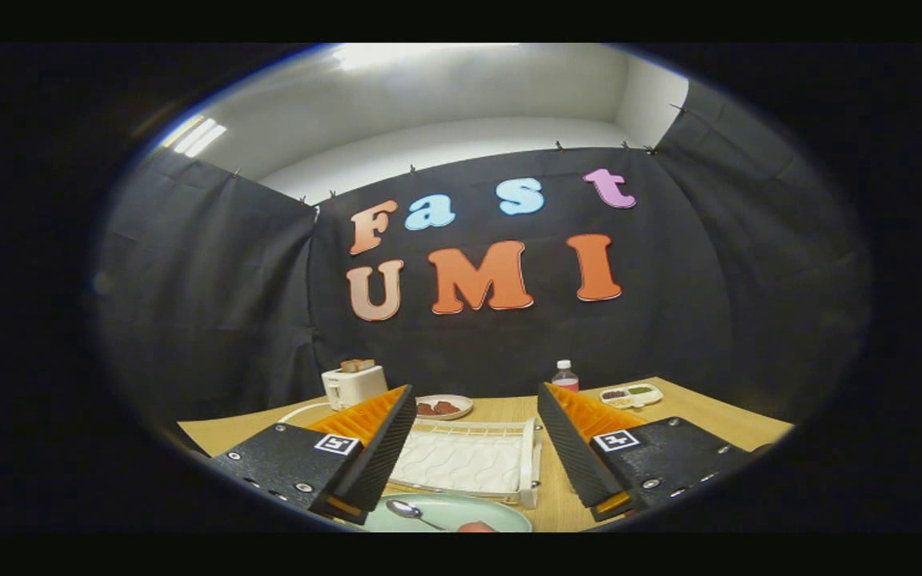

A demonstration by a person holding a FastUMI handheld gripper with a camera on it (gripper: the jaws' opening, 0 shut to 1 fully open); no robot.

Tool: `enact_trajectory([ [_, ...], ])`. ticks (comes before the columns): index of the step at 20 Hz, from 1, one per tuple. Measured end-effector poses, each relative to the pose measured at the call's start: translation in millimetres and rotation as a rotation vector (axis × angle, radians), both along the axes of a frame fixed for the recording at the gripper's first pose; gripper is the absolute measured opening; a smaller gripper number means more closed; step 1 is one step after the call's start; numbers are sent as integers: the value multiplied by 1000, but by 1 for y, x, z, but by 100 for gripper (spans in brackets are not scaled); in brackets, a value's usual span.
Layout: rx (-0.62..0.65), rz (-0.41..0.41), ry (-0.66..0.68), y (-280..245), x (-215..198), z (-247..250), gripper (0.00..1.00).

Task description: Take the plate from the dish rack, then take the spoon from the basket and place it into the plate.

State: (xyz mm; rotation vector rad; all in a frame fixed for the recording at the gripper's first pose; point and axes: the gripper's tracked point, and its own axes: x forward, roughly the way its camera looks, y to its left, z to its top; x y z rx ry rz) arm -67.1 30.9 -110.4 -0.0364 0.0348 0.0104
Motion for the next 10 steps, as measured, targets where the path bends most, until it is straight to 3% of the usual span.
enact_trajectory([
  [10, -45, -13, 21, 4, 0, -12, 91],
])
